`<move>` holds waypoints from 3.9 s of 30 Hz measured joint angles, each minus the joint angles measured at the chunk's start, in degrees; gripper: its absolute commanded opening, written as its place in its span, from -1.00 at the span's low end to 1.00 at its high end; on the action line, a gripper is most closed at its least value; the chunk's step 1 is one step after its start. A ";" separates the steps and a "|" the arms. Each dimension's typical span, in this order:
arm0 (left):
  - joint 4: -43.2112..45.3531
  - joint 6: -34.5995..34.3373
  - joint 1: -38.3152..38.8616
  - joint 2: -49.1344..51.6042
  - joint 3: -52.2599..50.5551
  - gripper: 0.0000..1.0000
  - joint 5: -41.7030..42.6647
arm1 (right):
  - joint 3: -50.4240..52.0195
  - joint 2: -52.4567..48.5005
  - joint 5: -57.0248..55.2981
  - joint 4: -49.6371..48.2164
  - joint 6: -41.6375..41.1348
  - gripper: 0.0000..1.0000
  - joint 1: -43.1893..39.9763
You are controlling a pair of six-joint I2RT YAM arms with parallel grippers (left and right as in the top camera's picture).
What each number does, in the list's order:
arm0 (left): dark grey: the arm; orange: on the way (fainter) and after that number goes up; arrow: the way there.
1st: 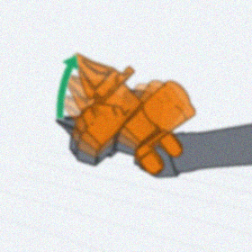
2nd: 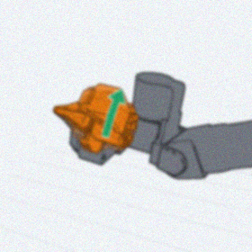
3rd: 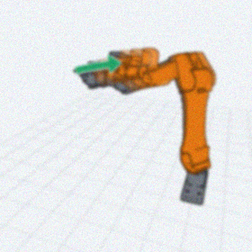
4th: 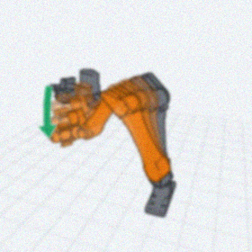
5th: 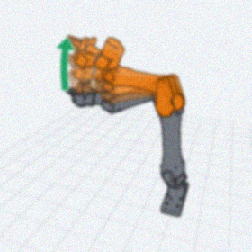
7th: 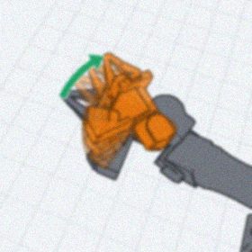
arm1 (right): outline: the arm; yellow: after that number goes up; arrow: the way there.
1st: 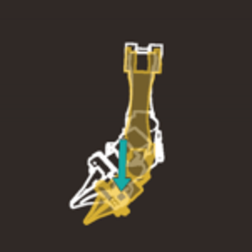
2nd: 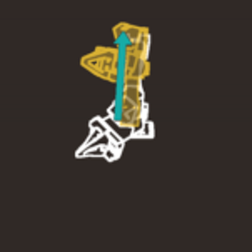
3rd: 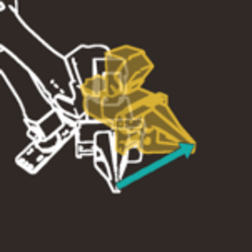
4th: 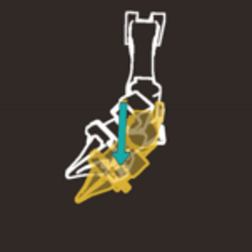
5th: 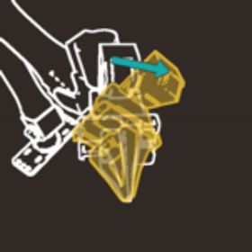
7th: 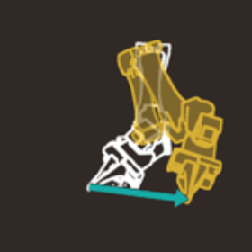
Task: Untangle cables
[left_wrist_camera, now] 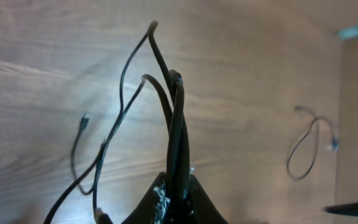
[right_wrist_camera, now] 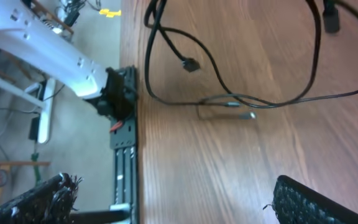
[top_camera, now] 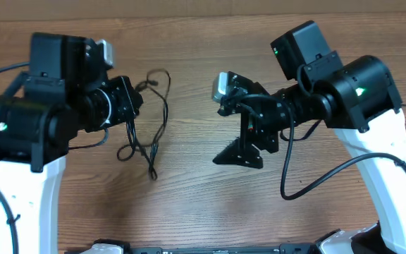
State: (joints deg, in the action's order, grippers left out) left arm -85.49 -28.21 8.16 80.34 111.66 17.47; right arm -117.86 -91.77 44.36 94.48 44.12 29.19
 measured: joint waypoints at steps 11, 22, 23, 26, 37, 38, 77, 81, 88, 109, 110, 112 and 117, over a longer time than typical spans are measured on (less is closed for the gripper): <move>-0.04 -5.86 0.00 -0.33 4.22 -0.84 -1.42 | 1.14 0.00 -2.80 -20.00 -17.92 0.99 4.07; 0.00 -7.72 -3.10 -0.33 4.22 -0.83 -2.99 | 7.02 -0.90 -7.78 -26.80 -29.27 0.69 11.06; 0.02 -7.72 -3.72 -0.33 4.22 -0.83 -2.91 | 7.80 -1.40 -7.76 -27.34 -29.51 0.69 11.63; 0.02 -7.72 -4.59 -0.33 4.39 -0.82 -2.75 | 9.97 -2.86 -8.00 -29.11 -29.94 0.70 12.98; -0.20 -7.72 -5.60 -0.33 5.03 -0.81 -2.78 | 11.96 -4.35 -8.59 -34.95 -30.42 0.64 19.21; -0.22 -7.72 -5.60 -0.33 5.03 -0.81 -2.78 | 11.96 -4.42 -8.59 -34.99 -30.53 0.54 19.63; -11.17 -5.38 -5.60 -0.33 5.29 -0.17 -3.96 | 11.96 -6.51 -50.25 -37.18 -55.69 -0.92 13.03; -11.19 -1.64 -5.60 -0.33 5.29 -0.15 0.17 | 11.96 -6.49 -51.08 -39.56 -57.44 -0.92 10.40; -11.19 -0.09 -5.60 -0.33 5.18 -0.07 3.37 | 12.15 -2.97 -51.39 -44.44 -56.26 -0.92 10.23; -7.04 1.05 -5.60 -0.46 -9.73 0.04 2.51 | 12.17 17.00 -38.66 -49.20 -59.91 -0.92 10.21; -7.04 1.44 -5.60 -0.46 -9.81 0.05 2.51 | 12.17 17.16 -38.29 -49.51 -60.02 -0.92 10.23; -7.04 2.38 -5.60 -0.46 -9.88 0.07 2.54 | 12.17 17.51 -37.48 -49.90 -60.17 -0.93 10.23; -5.09 5.55 -5.60 -0.46 -10.01 0.26 2.71 | 12.17 18.32 -35.34 -50.31 -61.46 -0.92 10.21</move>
State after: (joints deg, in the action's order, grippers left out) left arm -90.59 -22.65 2.57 79.88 101.65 20.18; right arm -105.69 -73.45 9.02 44.16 -17.34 39.40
